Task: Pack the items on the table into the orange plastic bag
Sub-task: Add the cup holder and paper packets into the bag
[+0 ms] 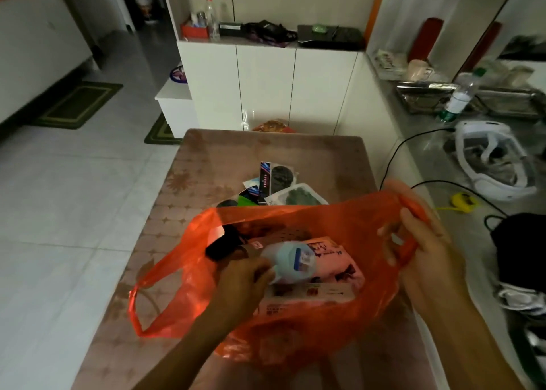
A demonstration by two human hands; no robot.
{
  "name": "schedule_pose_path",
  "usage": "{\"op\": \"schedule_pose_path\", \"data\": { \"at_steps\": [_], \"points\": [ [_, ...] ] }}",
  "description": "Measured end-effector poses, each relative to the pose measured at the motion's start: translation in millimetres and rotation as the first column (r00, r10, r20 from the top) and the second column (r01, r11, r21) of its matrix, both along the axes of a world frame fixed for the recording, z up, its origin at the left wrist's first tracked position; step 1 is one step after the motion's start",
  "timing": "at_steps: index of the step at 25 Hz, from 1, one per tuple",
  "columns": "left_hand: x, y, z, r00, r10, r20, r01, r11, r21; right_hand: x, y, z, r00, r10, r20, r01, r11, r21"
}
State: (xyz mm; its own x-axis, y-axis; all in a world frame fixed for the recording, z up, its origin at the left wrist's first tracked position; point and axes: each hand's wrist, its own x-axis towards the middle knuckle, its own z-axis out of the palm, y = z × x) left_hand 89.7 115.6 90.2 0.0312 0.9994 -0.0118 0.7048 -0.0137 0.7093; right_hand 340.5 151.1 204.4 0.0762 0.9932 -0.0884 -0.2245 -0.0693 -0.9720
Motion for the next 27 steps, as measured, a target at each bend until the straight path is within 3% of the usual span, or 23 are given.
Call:
{"op": "schedule_pose_path", "data": {
  "at_steps": [2,5,7,9,11,12,13,14,15,16,17,19,20,22,24,25,27],
  "points": [
    [12.9,8.0,-16.5,0.985,-0.017,-0.172,0.017,1.000,0.001,6.7,-5.6,-1.7,1.000,-0.007,-0.004,0.008,1.000,0.005],
    [37.8,8.0,-19.9,0.956,-0.083,-0.282,0.046,0.990,-0.135,12.3,-11.4,-10.7,0.993,-0.115,-0.001,0.115,0.992,-0.052],
    [46.7,3.7,-16.6,0.939,-0.157,-0.307,0.080,0.965,-0.248,20.8,-12.5,-21.7,0.962,-0.195,0.191,0.225,0.962,-0.156],
    [39.5,4.8,-3.9,0.939,-0.194,-0.284,0.113,0.954,-0.278,30.6,-12.8,-28.5,0.835,-0.172,0.522,0.311,0.931,-0.191],
    [20.2,18.6,13.8,0.939,-0.116,-0.323,0.093,0.992,-0.083,28.1,-15.0,-25.4,0.536,-0.198,0.821,0.345,0.939,0.002],
    [8.0,30.6,18.0,0.943,-0.038,-0.332,0.064,0.996,0.068,17.8,-16.5,-22.4,0.416,-0.301,0.858,0.294,0.938,0.187],
    [-3.9,43.5,23.5,0.943,0.020,-0.333,0.049,0.979,0.199,0.3,-18.2,-18.4,0.378,-0.395,0.837,0.179,0.919,0.352],
    [-15.1,56.2,26.3,0.930,0.042,-0.364,0.064,0.959,0.275,-22.6,-18.6,-16.8,0.409,-0.385,0.828,-0.002,0.906,0.423],
    [-26.3,68.3,25.4,0.893,0.017,-0.450,0.110,0.961,0.254,-47.1,-17.7,-19.3,0.442,-0.245,0.863,-0.240,0.895,0.377],
    [-36.7,78.1,23.1,0.838,-0.053,-0.543,0.157,0.976,0.148,-69.4,-14.2,-32.7,0.396,-0.026,0.918,-0.476,0.849,0.229],
    [-45.0,84.0,18.5,0.778,-0.144,-0.612,0.185,0.983,0.004,-88.2,-9.4,-51.5,0.265,0.173,0.948,-0.638,0.769,0.038],
    [-59.6,91.4,5.5,0.689,-0.278,-0.669,0.186,0.960,-0.208,-103.7,11.3,-99.6,0.001,0.355,0.935,-0.671,0.693,-0.263],
    [-65.7,93.6,-0.2,0.690,-0.285,-0.665,0.170,0.957,-0.234,-104.8,20.6,-114.0,-0.063,0.430,0.901,-0.585,0.715,-0.382],
    [-77.7,97.7,-11.0,0.752,-0.248,-0.611,0.134,0.965,-0.227,-97.8,37.9,-124.9,-0.014,0.527,0.850,-0.410,0.772,-0.486],
    [-87.0,101.8,-21.5,0.810,-0.252,-0.530,0.134,0.959,-0.251,-92.8,51.2,-114.5,0.032,0.548,0.836,-0.384,0.779,-0.496],
    [-91.7,103.6,-27.5,0.840,-0.253,-0.480,0.140,0.956,-0.259,-96.6,59.4,-106.0,0.064,0.550,0.833,-0.398,0.779,-0.484],
    [-96.0,104.4,-33.2,0.891,-0.224,-0.395,0.133,0.960,-0.246,-113.3,91.7,-100.7,0.211,0.458,0.863,-0.376,0.853,-0.360]
  ]
}}
